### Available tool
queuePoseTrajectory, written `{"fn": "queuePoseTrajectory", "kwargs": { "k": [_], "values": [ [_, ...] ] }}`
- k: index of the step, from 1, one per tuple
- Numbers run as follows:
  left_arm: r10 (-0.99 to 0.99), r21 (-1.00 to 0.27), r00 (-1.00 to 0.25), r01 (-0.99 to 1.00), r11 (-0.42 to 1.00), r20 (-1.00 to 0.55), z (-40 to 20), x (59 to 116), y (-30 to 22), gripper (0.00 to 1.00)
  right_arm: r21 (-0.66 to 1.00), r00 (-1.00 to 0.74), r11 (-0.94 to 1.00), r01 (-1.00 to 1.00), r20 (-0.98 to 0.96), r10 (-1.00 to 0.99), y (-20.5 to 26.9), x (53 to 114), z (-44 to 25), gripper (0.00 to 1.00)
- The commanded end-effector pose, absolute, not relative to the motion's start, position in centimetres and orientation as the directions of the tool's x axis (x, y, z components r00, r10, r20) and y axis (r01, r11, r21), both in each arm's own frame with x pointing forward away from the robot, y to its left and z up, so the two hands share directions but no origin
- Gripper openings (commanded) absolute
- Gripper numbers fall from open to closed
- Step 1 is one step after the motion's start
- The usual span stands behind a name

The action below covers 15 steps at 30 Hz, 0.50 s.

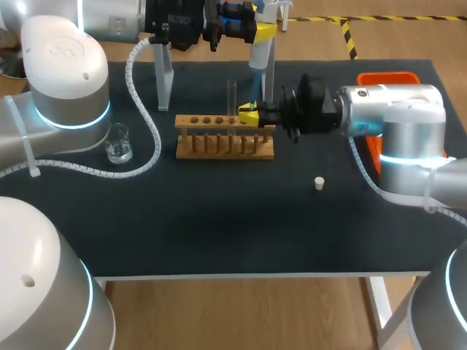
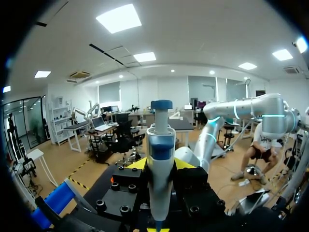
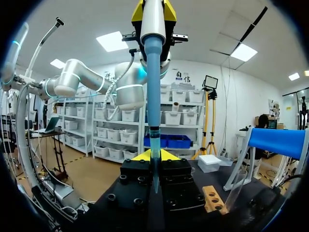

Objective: Invert the test tube, pick up the pipette, mount the tip to pipette, aspirate from beaker and dispense into the tube, eject the tip, return the pipette, and cap with the stopper.

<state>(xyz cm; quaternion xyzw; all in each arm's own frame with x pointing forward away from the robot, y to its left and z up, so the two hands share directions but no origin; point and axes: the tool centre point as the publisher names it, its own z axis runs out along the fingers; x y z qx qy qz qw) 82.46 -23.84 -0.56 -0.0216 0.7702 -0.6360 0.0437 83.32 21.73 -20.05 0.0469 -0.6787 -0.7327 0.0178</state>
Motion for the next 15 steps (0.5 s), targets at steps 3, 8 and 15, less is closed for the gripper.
{"fn": "queuePoseTrajectory", "kwargs": {
  "k": [3,8,15],
  "values": [
    [-0.089,-0.982,-0.995,0.023,0.19,-0.04,-1.2,82.4,-23.7,0.0,0.996,-0.995,-0.076,-0.038,-0.044,-0.085,21.6,83.3,-19.0,0.0],
    [-0.089,-0.982,-0.995,0.023,0.19,-0.04,-1.2,82.4,-23.7,0.0,0.996,-0.995,-0.079,-0.04,-0.047,-0.084,21.4,83.6,-18.0,0.0],
    [-0.089,-0.982,-0.995,0.023,0.19,-0.04,-1.2,82.4,-23.7,0.0,0.995,-0.995,-0.092,-0.042,-0.05,-0.085,21.0,83.8,-16.3,0.0]
  ]
}}
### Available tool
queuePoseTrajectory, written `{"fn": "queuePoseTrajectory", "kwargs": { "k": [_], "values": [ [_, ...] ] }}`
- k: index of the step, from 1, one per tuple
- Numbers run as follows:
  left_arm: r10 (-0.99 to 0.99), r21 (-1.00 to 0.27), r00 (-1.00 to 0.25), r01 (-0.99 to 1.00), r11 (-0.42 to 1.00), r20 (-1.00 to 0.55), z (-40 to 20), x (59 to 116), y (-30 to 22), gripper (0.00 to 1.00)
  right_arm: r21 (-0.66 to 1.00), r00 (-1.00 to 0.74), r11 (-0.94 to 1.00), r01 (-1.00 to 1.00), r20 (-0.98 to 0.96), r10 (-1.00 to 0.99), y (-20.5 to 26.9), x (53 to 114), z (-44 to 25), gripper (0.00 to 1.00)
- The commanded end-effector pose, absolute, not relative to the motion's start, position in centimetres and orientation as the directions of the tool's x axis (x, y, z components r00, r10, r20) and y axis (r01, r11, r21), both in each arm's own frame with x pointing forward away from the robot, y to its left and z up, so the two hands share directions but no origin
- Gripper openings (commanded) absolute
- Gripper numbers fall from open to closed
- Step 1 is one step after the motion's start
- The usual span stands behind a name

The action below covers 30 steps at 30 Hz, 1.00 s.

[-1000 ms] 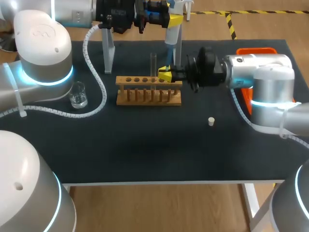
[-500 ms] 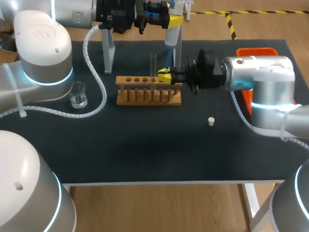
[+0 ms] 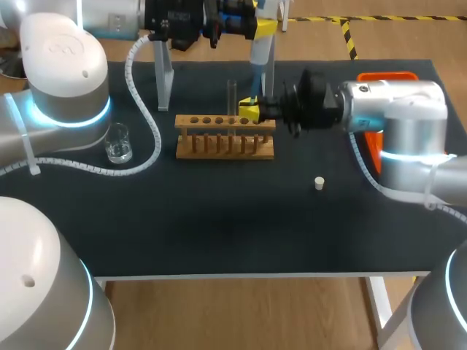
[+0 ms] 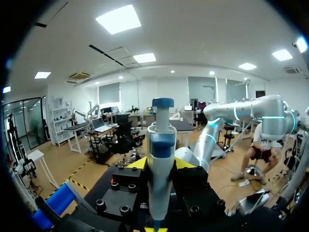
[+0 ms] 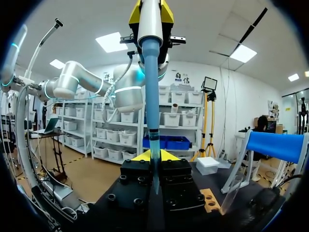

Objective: Invert the test tube, pick up the pipette, mount the tip to pipette, aspirate from beaker and dispense into the tube, eject the tip, return the pipette, and cap with the stopper.

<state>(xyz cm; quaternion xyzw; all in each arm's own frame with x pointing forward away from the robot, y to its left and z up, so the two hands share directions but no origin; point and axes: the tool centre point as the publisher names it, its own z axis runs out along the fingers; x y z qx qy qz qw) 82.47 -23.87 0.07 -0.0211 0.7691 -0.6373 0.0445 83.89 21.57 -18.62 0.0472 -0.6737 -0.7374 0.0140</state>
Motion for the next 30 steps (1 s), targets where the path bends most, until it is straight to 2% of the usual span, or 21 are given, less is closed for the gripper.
{"fn": "queuePoseTrajectory", "kwargs": {
  "k": [1,13,14,15,16,30],
  "values": [
    [-0.089,-0.982,-0.995,0.023,0.19,-0.04,-1.2,82.4,-23.7,0.0,0.995,-0.995,-0.093,-0.042,-0.05,-0.085,20.9,83.8,-16.2,0.0],
    [-0.089,-0.982,-0.995,0.023,0.19,-0.04,-1.2,82.4,-23.7,0.0,0.996,-0.994,-0.076,-0.05,-0.057,-0.096,20.9,83.5,-17.0,0.0],
    [-0.089,-0.982,-0.995,0.023,0.19,-0.04,-1.2,82.4,-23.7,0.0,0.996,-0.994,-0.069,-0.048,-0.055,-0.093,20.9,83.4,-17.3,0.12],
    [-0.089,-0.982,-0.995,0.023,0.19,-0.04,-1.2,82.4,-23.7,0.0,0.997,-0.994,-0.064,-0.051,-0.057,-0.089,20.9,83.4,-17.5,0.31],
    [-0.089,-0.982,-0.995,0.023,0.19,-0.04,-1.2,82.4,-23.7,0.0,0.997,-0.994,-0.063,-0.05,-0.055,-0.09,20.9,83.4,-17.7,1.0],
    [-0.089,-0.982,-0.995,0.023,0.19,-0.04,-1.2,82.4,-23.7,0.0,0.999,-0.994,0.036,-0.022,-0.018,-0.112,16.8,83.0,-23.9,1.0]
  ]
}}
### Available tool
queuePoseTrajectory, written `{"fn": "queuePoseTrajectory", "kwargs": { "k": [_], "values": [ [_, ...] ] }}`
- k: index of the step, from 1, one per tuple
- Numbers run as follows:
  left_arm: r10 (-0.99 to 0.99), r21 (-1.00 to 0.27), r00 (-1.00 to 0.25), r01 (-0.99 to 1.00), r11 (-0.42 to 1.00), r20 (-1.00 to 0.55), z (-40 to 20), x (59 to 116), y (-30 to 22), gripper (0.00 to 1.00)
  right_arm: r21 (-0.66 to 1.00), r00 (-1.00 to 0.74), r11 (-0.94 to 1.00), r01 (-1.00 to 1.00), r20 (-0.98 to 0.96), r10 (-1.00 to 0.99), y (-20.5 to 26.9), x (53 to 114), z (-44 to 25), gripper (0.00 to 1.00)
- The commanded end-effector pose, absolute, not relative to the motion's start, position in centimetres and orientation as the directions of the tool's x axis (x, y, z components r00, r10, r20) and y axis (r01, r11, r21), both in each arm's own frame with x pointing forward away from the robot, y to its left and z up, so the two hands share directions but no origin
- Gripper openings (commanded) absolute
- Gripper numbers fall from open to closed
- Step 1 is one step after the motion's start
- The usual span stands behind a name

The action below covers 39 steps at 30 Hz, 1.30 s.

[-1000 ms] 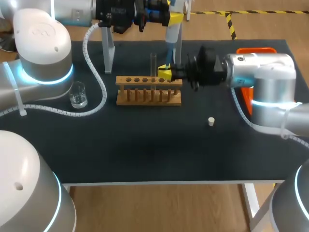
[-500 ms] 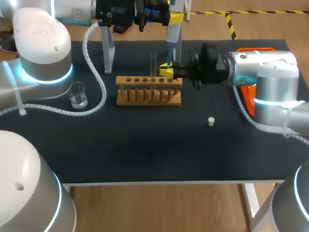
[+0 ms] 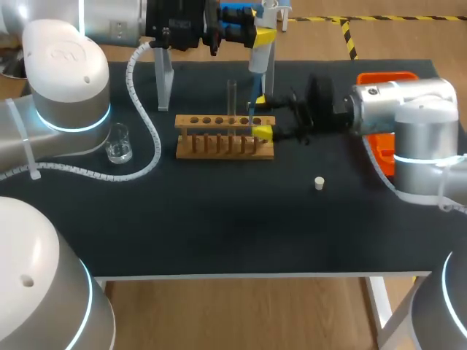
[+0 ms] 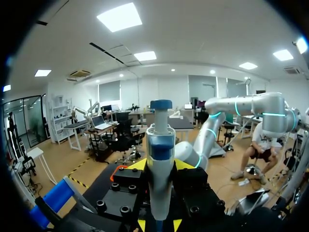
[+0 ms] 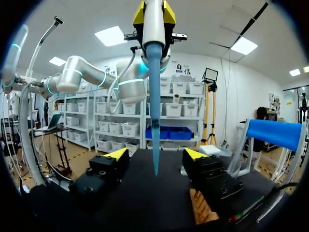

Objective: Invert the test tube, pick up the pipette, mount the tip to pipette, aspirate from beaker and dispense into the tube, eject the tip, return the pipette, and cap with the stopper.

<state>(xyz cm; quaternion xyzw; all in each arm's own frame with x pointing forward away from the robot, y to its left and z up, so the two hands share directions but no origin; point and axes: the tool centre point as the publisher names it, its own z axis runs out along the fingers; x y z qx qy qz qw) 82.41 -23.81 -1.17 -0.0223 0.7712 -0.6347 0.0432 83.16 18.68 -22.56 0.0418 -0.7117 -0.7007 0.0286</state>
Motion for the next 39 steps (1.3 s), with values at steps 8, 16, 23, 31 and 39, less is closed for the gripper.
{"fn": "queuePoseTrajectory", "kwargs": {
  "k": [8,16,23,31,39],
  "values": [
    [-0.089,-0.982,-0.995,0.023,0.19,-0.04,-1.2,82.4,-23.7,0.0,0.98,-0.984,0.179,-0.09,-0.06,-0.167,14.4,82.6,-26.9,1.0],
    [-0.089,-0.982,-0.995,0.023,0.19,-0.04,-1.2,82.4,-23.7,0.0,0.941,-0.972,0.269,-0.207,-0.168,-0.162,13.2,82.0,-27.6,1.0],
    [-0.089,-0.982,-0.995,0.023,0.19,-0.04,-1.2,82.4,-23.7,0.0,0.941,-0.972,0.269,-0.207,-0.168,-0.162,13.2,82.0,-27.6,1.0],
    [-0.089,-0.982,-0.995,0.023,0.19,-0.04,-1.2,82.4,-23.7,0.0,0.941,-0.972,0.269,-0.207,-0.168,-0.162,13.2,82.0,-27.6,1.0],
    [-0.103,-0.982,-0.994,0.015,0.188,-0.035,-1.6,82.7,-22.6,0.0,0.941,-0.972,0.269,-0.207,-0.168,-0.162,13.2,82.0,-27.6,1.0]
  ]
}}
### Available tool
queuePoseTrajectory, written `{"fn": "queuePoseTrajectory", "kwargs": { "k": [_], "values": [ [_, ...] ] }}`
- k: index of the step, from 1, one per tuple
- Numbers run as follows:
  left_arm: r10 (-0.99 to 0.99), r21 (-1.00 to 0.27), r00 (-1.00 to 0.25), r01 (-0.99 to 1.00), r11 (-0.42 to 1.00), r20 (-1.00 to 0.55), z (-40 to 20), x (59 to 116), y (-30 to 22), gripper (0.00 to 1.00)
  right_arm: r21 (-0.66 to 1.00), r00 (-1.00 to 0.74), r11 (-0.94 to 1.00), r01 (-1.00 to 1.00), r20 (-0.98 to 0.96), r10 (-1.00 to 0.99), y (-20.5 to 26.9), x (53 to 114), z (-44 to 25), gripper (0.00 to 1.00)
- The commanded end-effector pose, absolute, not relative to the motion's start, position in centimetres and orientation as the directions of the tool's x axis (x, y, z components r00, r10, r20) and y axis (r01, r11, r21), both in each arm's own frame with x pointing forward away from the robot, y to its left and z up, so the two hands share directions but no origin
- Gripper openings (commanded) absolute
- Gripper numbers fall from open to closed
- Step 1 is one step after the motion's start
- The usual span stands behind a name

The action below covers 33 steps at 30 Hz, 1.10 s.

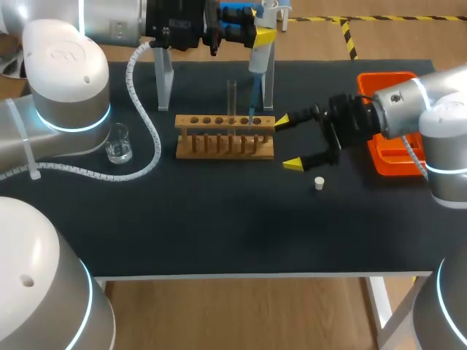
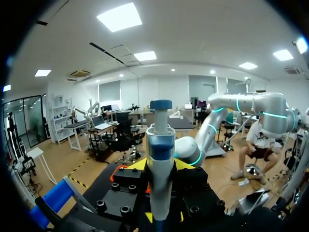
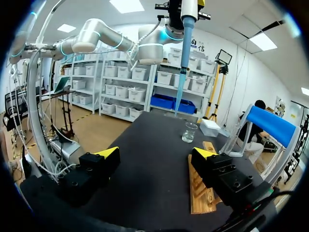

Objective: Invert the test tube, pick up the pipette, mount the tip to pipette, aspirate from beaker and dispense into the tube, eject the tip, return the pipette, and cap with the stopper.

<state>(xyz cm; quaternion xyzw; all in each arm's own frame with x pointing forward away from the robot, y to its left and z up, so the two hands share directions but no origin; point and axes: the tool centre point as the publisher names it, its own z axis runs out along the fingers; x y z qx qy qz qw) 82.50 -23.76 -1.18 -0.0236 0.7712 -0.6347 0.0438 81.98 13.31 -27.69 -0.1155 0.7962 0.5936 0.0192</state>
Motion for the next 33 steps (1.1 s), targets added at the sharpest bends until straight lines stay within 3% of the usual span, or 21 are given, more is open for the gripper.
{"fn": "queuePoseTrajectory", "kwargs": {
  "k": [1,19,33],
  "values": [
    [-0.108,-0.983,-0.993,0.019,0.185,-0.04,-1.7,82.9,-21.9,0.0,0.941,-0.972,0.269,-0.207,-0.168,-0.162,13.2,82.0,-27.6,1.0],
    [-0.229,-0.98,-0.969,0.047,0.191,-0.091,-5.1,86.4,-3.9,0.0,0.941,-0.972,0.269,-0.207,-0.168,-0.162,13.2,82.0,-27.6,1.0],
    [-0.289,-0.983,-0.953,0.033,0.183,-0.086,-7.7,87.9,5.0,0.0,0.941,-0.972,0.269,-0.207,-0.168,-0.162,13.2,82.0,-27.6,1.0]
  ]
}}
